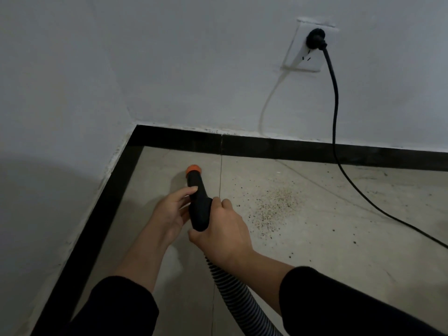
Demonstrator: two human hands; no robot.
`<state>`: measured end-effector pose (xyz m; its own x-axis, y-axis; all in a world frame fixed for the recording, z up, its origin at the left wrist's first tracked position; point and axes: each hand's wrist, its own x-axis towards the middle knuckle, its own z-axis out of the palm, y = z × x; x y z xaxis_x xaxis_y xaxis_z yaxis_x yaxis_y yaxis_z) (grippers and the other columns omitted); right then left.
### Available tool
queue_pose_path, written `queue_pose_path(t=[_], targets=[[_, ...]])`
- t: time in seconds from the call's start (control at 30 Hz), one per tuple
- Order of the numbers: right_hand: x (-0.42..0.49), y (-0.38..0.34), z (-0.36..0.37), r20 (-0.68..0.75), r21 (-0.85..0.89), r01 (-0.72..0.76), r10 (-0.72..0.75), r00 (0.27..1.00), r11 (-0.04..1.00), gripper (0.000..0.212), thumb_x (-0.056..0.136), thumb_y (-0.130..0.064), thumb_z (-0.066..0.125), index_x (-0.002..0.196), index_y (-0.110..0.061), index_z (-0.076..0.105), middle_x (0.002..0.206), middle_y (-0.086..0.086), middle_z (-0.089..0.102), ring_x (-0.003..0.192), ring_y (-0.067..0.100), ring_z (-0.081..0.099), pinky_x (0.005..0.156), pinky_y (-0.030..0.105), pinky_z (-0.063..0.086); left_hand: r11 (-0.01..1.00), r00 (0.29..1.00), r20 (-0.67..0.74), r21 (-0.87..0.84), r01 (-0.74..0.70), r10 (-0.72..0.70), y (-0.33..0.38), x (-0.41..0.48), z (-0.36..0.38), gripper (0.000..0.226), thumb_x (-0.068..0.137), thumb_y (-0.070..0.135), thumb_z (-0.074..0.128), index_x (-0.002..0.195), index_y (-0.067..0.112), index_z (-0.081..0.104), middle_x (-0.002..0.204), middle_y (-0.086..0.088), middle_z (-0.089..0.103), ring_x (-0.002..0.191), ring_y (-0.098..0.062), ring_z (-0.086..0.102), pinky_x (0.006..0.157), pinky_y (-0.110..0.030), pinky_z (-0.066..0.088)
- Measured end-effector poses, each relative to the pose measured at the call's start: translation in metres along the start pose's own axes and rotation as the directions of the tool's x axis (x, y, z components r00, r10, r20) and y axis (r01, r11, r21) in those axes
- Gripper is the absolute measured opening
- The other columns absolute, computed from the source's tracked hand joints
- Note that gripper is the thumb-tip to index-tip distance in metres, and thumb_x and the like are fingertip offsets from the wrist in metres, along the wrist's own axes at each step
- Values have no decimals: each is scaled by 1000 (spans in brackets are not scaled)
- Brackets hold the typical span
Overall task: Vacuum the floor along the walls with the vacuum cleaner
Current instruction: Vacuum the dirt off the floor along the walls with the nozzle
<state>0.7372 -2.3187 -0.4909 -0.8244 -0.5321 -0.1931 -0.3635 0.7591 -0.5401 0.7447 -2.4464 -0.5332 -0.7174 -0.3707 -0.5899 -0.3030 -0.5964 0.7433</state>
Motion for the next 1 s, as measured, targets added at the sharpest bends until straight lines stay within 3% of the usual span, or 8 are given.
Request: queue_pose_path(t=[0.23, 0.43, 0.53, 0.63, 1.0], targets=[[-6, 21, -10, -101, 91, -72, 81, 992, 993, 49, 85, -32, 64, 124, -15, 41, 104, -4, 37, 83, 13, 46, 67, 22, 41, 999, 998, 50, -19, 46, -45, -4, -3, 37, 24, 93, 18, 61, 113, 6, 65, 111, -10, 70, 103, -22, 64, 80, -26, 52], [11, 42, -15, -153, 159, -147, 172, 973, 976, 49, 83, -33, 66, 122, -16, 44, 107, -1, 43, 84, 15, 49, 68, 24, 42, 995, 994, 81, 69, 67, -73, 2, 17, 67, 18, 94, 16, 61, 109, 8, 66, 110, -10, 69, 98, -20, 65, 82, -27, 53], [21, 51, -16, -183, 171, -157, 188, 965, 973, 48, 83, -33, 66, 122, -15, 44, 106, -2, 42, 83, 13, 45, 67, 24, 39, 991, 990, 114, 117, 67, -81, 2, 31, 76, 17, 95, 16, 59, 108, 7, 64, 118, -14, 67, 106, -24, 63, 88, -29, 52], [27, 57, -18, -193, 180, -168, 202, 960, 969, 46, 82, -32, 66, 120, -15, 45, 103, -3, 40, 82, 14, 46, 67, 25, 38, 988, 985, 145, 137, 72, -92, 0, 41, 80, 19, 95, 17, 59, 109, 5, 64, 121, -16, 66, 109, -26, 63, 84, -29, 53], [-7, 48, -22, -150, 166, -186, 211, 966, 968, 45, 77, -32, 68, 113, -16, 48, 101, -1, 45, 87, 19, 54, 74, 32, 50, 967, 970, 175, 220, 126, -166, 6, 12, 67, 18, 93, 9, 60, 108, 0, 64, 106, -15, 69, 98, -24, 66, 84, -30, 55]])
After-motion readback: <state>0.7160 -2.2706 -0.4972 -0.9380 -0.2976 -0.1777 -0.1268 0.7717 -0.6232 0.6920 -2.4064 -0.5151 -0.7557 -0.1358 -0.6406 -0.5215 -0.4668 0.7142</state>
